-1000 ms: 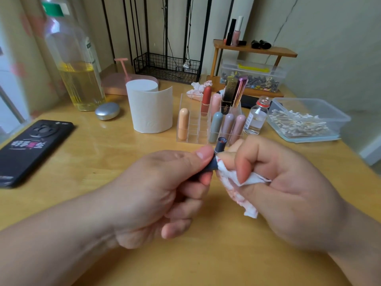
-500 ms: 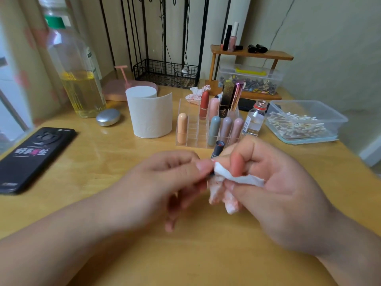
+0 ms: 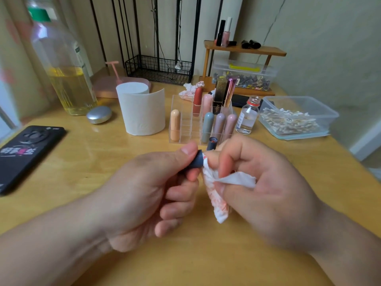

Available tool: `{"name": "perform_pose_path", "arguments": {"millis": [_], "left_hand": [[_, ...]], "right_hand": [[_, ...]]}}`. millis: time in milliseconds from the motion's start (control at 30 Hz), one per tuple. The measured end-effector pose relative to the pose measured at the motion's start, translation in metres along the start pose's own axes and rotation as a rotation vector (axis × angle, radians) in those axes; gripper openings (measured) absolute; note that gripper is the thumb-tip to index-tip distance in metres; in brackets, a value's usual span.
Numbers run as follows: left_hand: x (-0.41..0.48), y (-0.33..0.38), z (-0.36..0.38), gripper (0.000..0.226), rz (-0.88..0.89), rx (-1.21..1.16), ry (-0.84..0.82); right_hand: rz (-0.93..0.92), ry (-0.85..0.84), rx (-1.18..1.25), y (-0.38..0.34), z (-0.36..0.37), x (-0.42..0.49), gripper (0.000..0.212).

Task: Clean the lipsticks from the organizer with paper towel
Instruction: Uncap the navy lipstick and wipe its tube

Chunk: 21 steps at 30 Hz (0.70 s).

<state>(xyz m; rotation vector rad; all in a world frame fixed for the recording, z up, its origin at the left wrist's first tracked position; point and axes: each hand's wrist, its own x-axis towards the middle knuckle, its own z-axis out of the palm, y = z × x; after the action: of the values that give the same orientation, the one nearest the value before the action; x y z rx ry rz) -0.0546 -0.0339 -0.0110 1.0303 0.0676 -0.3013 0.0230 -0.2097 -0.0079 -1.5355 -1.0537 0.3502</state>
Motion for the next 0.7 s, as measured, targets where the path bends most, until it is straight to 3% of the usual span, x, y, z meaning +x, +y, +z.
{"name": "perform_pose_path", "arguments": {"millis": [100, 200, 233, 300, 400, 567, 633, 700], "left_hand": [[0.002, -0.01, -0.001, 0.04, 0.244, 0.455, 0.14], [-0.002, -0.008, -0.017, 0.028, 0.591, 1.364, 0.251], [-0.004, -0.005, -0.021, 0.025, 0.649, 1.547, 0.25], [-0.004, -0.002, -0.023, 0.025, 0.689, 1.628, 0.251], [-0.001, -0.008, -0.017, 0.034, 0.593, 1.262, 0.216], [0.002, -0.001, -0.009, 0.058, 0.017, 0.328, 0.014], [0.001, 0.003, -0.01, 0.055, -0.162, 0.103, -0.071], [-0.001, 0.005, -0.009, 0.045, -0.188, 0.016, -0.071]], "right_hand": [[0.188, 0.004, 0.263, 0.0, -0.004, 0.004, 0.025], [0.305, -0.022, 0.341, 0.003, -0.01, 0.008, 0.024], [0.313, -0.03, 0.338, 0.003, -0.01, 0.008, 0.024], [0.296, -0.031, 0.299, 0.003, -0.01, 0.008, 0.024], [0.222, 0.011, 0.216, 0.003, -0.008, 0.006, 0.031], [-0.002, 0.051, 0.106, 0.005, 0.001, 0.002, 0.029], [-0.085, 0.063, -0.103, 0.011, 0.0, 0.001, 0.024], [-0.123, 0.051, -0.211, 0.011, -0.001, 0.001, 0.017]]}}
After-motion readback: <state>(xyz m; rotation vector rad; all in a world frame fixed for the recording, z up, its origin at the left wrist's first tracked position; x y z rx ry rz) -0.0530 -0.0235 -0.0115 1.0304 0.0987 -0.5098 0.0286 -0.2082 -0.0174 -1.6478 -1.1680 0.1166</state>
